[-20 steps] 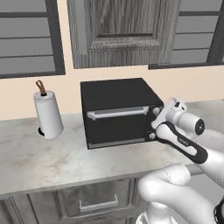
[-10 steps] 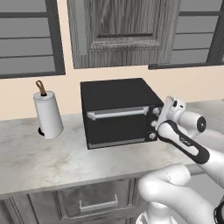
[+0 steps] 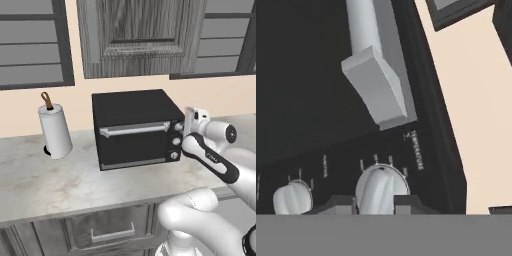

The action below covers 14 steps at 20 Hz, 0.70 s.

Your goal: Pull the toaster oven rack outwards. Pick up the baguette from the plate and place it on the toaster oven rack. Close the toaster oven door fully and set the temperature to the lowest setting.

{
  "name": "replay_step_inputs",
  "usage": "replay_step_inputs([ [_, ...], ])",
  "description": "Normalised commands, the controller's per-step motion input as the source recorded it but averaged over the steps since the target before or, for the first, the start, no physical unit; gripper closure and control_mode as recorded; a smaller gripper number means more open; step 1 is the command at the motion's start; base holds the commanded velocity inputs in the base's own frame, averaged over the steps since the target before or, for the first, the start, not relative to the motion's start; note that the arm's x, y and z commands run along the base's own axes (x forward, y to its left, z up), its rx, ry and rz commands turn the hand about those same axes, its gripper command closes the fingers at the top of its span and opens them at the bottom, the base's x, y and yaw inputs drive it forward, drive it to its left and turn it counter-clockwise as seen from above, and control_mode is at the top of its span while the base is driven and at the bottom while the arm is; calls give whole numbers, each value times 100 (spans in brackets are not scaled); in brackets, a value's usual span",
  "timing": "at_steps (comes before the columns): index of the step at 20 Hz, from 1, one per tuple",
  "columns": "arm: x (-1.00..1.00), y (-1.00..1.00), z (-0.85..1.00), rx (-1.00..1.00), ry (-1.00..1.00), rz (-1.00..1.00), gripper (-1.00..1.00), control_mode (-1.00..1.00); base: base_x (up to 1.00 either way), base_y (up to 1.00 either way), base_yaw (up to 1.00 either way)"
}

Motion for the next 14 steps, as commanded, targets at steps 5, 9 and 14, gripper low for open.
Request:
replay_step_inputs([
  [5, 13, 1, -74, -31, 0, 13, 100, -100, 0, 0, 0],
  [9, 15, 0, -81, -31, 1, 15, 100, -100, 0, 0, 0],
  [14, 23, 4, -80, -31, 3, 14, 100, -100, 0, 0, 0],
])
